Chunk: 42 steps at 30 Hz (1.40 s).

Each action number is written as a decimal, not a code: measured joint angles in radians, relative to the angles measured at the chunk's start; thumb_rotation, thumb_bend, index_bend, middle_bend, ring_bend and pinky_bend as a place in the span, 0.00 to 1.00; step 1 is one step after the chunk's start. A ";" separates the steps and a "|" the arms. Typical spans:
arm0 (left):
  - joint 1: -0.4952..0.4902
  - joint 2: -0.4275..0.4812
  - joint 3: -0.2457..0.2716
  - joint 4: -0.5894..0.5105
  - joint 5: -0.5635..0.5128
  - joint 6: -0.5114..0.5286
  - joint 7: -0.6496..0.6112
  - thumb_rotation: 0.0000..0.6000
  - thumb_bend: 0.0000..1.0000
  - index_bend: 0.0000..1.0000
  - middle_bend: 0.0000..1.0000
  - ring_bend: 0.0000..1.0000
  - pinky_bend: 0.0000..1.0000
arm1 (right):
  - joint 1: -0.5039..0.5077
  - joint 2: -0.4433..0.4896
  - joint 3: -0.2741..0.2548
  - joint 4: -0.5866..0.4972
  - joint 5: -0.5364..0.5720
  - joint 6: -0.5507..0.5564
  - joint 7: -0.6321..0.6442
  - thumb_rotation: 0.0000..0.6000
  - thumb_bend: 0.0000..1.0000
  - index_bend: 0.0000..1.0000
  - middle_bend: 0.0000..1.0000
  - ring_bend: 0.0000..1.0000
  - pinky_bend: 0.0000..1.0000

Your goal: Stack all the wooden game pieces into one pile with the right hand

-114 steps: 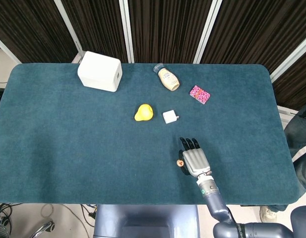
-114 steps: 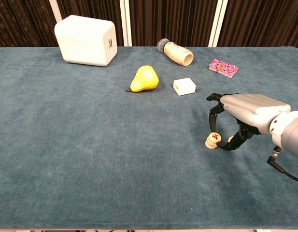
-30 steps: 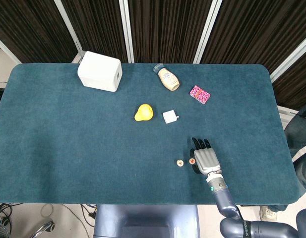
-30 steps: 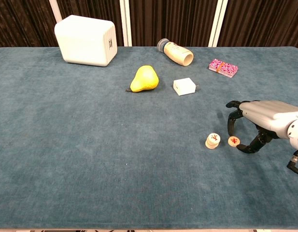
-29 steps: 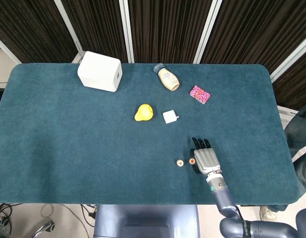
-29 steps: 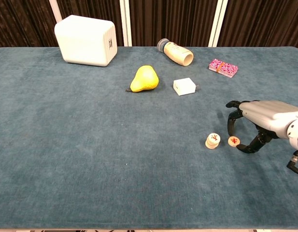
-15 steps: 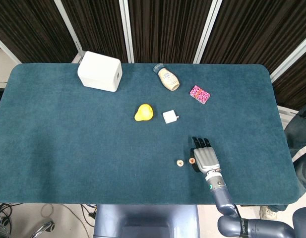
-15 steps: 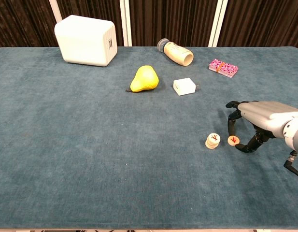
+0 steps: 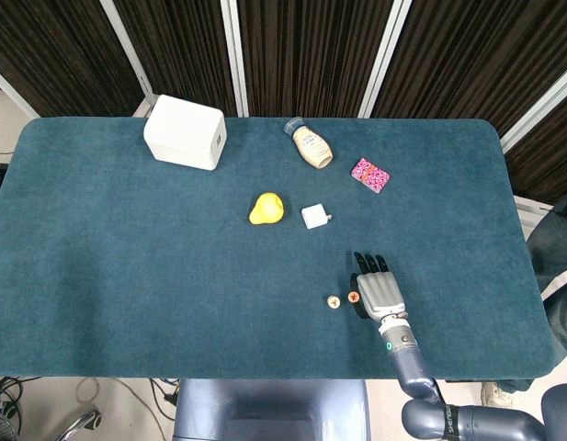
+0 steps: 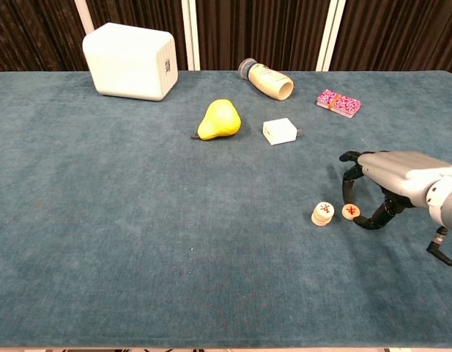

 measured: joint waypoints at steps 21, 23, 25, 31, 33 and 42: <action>0.001 -0.001 0.001 -0.003 0.001 0.002 0.004 1.00 0.09 0.00 0.00 0.00 0.08 | 0.017 0.138 0.010 -0.232 -0.023 0.020 -0.050 1.00 0.42 0.52 0.00 0.00 0.00; 0.001 -0.001 0.001 -0.002 0.000 0.001 0.004 1.00 0.09 0.00 0.00 0.00 0.08 | 0.028 0.134 0.009 -0.243 -0.020 0.018 -0.066 1.00 0.42 0.52 0.00 0.00 0.00; 0.000 0.000 0.001 -0.002 -0.001 0.000 0.003 1.00 0.09 0.00 0.00 0.00 0.08 | 0.038 0.124 0.010 -0.248 -0.014 0.018 -0.081 1.00 0.42 0.52 0.00 0.00 0.00; 0.000 0.001 0.001 -0.001 0.000 -0.002 -0.001 1.00 0.09 0.00 0.00 0.00 0.08 | 0.066 0.084 0.020 -0.239 0.019 0.020 -0.109 1.00 0.42 0.52 0.00 0.00 0.00; 0.001 0.002 -0.001 0.000 -0.002 -0.002 -0.005 1.00 0.09 0.00 0.00 0.00 0.08 | 0.072 0.079 0.021 -0.233 0.027 0.022 -0.117 1.00 0.42 0.52 0.00 0.00 0.00; -0.001 0.003 0.001 -0.001 0.000 -0.006 -0.002 1.00 0.09 0.00 0.00 0.00 0.08 | 0.080 0.074 0.015 -0.228 0.041 0.030 -0.120 1.00 0.42 0.52 0.00 0.00 0.00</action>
